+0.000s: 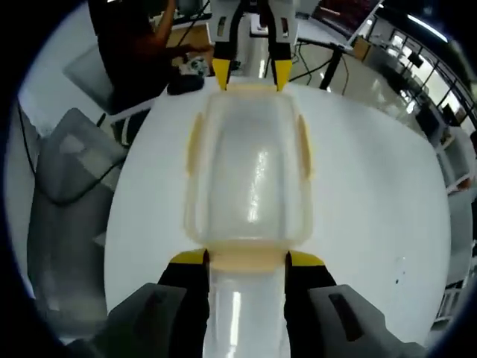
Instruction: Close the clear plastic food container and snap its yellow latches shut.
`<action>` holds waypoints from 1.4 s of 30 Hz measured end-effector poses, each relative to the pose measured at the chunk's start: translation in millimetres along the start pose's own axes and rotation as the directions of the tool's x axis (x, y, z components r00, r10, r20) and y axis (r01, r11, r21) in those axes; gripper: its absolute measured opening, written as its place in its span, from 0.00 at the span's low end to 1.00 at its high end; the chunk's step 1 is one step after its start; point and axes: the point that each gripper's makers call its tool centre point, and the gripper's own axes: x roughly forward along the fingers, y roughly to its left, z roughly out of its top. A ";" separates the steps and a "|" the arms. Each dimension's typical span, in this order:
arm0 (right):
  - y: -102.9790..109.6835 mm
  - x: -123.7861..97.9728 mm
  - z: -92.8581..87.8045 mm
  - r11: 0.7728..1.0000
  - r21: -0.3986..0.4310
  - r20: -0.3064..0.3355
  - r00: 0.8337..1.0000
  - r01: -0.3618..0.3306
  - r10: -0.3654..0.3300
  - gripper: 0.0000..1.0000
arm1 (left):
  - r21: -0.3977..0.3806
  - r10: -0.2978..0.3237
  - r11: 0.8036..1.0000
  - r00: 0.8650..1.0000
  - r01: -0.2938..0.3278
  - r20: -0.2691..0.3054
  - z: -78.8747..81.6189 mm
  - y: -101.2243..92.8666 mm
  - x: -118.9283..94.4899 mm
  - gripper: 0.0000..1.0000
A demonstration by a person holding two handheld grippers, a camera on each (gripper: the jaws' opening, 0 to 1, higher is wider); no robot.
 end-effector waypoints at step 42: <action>8.7 -64.5 -159.6 0.996 0.081 -0.063 0.998 -0.024 0.029 0.35 | 0.063 -0.003 0.998 0.995 -0.003 0.099 148.7 7.3 81.4 0.32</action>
